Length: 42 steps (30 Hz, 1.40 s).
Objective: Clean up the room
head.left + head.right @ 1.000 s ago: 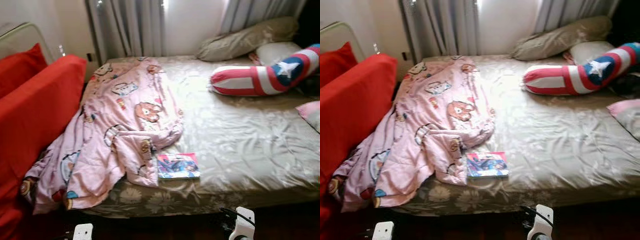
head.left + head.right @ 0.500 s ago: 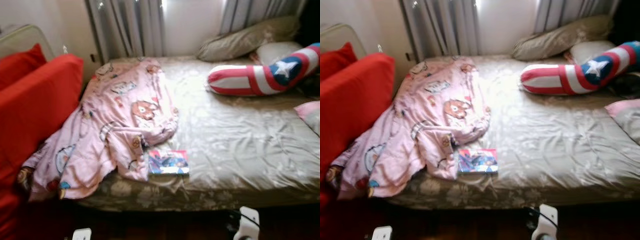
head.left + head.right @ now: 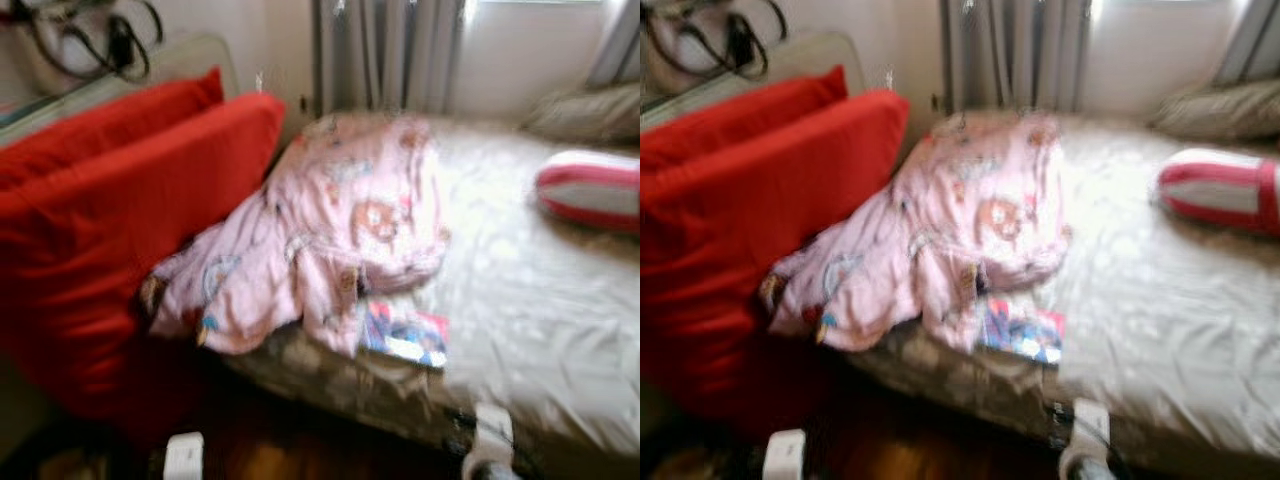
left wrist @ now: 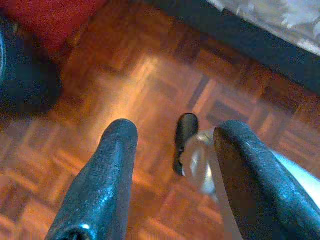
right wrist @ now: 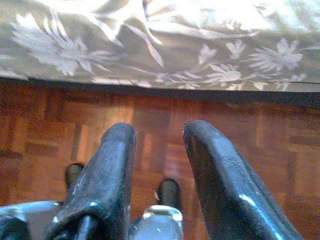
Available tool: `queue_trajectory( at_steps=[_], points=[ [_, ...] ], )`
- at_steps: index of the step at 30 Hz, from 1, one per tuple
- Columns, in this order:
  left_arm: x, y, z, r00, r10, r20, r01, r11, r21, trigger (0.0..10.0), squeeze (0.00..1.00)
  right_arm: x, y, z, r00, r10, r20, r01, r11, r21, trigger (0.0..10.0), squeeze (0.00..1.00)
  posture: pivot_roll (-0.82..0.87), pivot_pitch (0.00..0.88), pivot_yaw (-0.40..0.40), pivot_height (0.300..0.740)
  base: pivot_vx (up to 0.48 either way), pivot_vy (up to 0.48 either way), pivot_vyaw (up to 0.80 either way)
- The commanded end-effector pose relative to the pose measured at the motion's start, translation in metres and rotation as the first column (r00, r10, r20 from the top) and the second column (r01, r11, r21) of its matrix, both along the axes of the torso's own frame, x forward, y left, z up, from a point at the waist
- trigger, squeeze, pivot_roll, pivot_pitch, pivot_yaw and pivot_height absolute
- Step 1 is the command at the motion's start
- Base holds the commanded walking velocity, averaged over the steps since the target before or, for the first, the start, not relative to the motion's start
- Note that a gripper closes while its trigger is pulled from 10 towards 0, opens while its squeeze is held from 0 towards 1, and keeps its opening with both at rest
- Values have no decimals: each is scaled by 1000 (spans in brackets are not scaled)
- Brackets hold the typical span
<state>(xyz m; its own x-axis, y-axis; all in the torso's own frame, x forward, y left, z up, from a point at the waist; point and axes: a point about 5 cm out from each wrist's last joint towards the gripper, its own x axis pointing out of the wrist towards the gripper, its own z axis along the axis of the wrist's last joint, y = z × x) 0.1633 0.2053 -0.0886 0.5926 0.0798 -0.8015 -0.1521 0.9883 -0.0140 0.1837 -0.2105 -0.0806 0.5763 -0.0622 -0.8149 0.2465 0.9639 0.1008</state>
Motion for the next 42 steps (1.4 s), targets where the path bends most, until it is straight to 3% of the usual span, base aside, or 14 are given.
queue_trajectory(
  at_steps=[1, 15, 21, 28, 38, 42],
  points=[
    [-3, 8, 0, 1000, 22, -17, -21, 1000, 16, 10000, 0, 10, 7, 4, 999, 12, 33, -13, 1000, 17, 10000, 0, 21, 0, 8, 740, 0, 0, 438],
    [-8, 28, 3, 999, 36, -10, -36, 999, 23, 10000, 0, 12, 8, 5, 999, 6, 52, -7, 1000, 26, 10000, 0, 15, 0, 17, 740, 89, 0, 0],
    [-4, 30, 5, 999, 39, 2, -39, 999, 20, 10000, 0, 12, 9, 5, 998, 11, 57, -13, 1000, 28, 10000, 0, 12, 0, 23, 740, 268, 0, 0],
    [5, 27, 8, 999, 36, 16, -36, 999, 18, 10000, 0, 13, 9, 6, 994, 95, 52, -95, 995, -3, 10000, 0, 13, 0, 26, 740, 287, 0, 229],
    [1, 32, 7, 999, 36, 18, -36, 999, 26, 10000, 0, 11, 10, 5, 997, 57, 60, -58, 998, 14, 10000, 0, 10, 0, 35, 740, 295, 0, 160],
    [6, 31, 10, 998, 47, 47, -48, 999, 16, 10000, 0, 12, 11, 5, 996, 47, 80, -49, 999, 23, 10000, 0, 8, 0, 38, 740, 291, 0, 0]
  ],
)
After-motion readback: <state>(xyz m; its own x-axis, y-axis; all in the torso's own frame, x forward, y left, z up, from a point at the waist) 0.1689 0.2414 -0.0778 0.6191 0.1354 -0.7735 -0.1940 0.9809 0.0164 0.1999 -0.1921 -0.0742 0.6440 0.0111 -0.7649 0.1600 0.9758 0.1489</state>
